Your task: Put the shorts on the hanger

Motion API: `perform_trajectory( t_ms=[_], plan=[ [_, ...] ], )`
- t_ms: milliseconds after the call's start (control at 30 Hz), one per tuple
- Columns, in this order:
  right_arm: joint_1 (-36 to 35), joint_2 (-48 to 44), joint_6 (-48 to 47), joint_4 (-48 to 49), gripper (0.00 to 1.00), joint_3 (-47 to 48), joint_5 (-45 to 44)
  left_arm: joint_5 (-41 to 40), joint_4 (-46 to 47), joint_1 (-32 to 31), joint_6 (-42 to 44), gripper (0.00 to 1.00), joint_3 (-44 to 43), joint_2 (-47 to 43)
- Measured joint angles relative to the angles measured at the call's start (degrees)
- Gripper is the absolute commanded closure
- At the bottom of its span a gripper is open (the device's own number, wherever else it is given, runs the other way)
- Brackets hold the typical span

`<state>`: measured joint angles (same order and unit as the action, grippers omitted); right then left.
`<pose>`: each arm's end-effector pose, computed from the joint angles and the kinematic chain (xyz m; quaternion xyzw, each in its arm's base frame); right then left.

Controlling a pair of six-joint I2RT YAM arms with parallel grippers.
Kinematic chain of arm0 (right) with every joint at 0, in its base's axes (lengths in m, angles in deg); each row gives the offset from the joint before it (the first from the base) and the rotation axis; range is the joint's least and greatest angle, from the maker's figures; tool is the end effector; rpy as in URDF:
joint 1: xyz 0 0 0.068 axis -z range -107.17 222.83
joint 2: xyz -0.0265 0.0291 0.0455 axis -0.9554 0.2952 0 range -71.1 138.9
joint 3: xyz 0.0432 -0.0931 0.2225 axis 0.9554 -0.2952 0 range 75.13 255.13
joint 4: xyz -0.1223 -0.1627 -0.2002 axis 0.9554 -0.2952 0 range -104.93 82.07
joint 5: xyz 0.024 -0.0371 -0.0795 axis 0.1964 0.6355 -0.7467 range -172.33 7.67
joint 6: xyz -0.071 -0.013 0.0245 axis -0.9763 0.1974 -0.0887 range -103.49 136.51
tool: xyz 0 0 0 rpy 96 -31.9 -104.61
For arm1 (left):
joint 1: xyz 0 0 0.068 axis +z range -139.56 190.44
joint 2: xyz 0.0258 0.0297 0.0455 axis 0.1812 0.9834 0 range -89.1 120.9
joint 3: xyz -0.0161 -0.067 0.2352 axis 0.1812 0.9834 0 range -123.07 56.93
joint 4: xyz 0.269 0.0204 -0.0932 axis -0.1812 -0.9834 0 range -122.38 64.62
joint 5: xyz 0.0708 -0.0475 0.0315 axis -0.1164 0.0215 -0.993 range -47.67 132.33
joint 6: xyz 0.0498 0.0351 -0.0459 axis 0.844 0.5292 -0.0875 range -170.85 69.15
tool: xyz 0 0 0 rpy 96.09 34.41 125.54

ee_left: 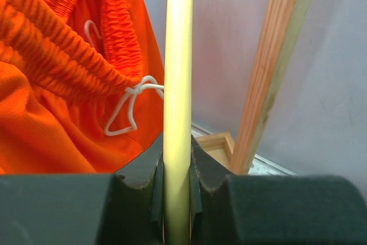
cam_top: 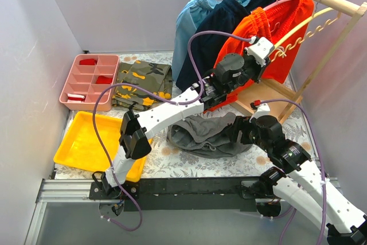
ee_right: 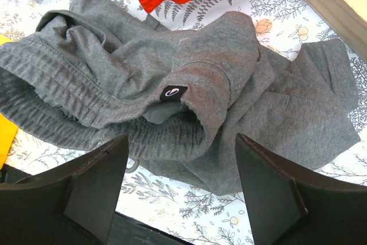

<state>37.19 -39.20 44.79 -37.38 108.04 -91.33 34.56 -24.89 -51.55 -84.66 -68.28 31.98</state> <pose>0.1773 0.1148 0.2368 -0.0150 0.8573 0.2128 0.4685 0.2634 -0.4765 0.4054 0.1164 0.6683 -0.5133 0.5257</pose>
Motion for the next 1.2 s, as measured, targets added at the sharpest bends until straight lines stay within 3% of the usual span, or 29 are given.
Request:
perform_trajectory(
  t_ms=[433, 700, 1200],
  plan=[
    [0.0, 0.0, 0.0, 0.0, 0.17, 0.0, 0.0, -1.0, 3.8, 0.0, 0.9, 1.0, 0.1, -0.1],
    [0.0, 0.3, 0.0, 0.0, 0.18, 0.0, 0.0, -1.1, 6.9, 0.0, 1.4, 1.0, 7.6, -4.8],
    [0.0, 1.2, 0.0, 0.0, 0.17, 0.0, -0.1, -2.2, 8.7, 0.0, 2.6, 1.0, 10.2, -8.3]
  ],
)
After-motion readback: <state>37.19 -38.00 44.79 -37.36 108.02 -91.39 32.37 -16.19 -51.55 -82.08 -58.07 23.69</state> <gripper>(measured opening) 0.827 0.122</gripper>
